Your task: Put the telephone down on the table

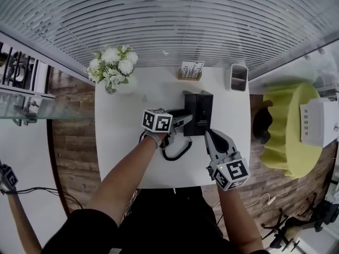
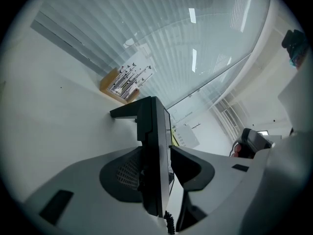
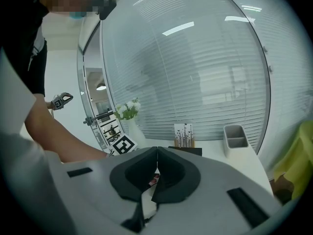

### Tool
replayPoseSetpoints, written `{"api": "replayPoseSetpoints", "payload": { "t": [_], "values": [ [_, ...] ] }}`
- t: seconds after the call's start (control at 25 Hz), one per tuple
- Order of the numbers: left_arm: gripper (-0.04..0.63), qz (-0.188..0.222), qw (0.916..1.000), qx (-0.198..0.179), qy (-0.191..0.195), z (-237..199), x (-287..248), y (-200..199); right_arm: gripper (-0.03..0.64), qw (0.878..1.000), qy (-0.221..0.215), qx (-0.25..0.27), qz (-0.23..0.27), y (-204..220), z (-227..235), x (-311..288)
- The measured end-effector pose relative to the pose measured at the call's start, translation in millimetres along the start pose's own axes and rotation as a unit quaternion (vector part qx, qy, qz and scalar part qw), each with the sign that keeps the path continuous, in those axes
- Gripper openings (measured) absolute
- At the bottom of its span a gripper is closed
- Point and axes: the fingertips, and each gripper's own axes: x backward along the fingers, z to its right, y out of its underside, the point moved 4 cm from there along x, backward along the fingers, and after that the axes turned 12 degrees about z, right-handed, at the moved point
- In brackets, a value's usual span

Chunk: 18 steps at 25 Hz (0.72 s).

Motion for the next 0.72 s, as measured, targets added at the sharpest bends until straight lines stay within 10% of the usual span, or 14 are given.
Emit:
{"api": "replayPoseSetpoints", "payload": {
  "t": [0.72],
  "values": [
    [0.084,0.000,0.9998,0.005,0.017,8.5,4.1,-8.0,0.021,1.000,0.017,-0.010,0.005,-1.4,16.2,17.9]
  ]
}}
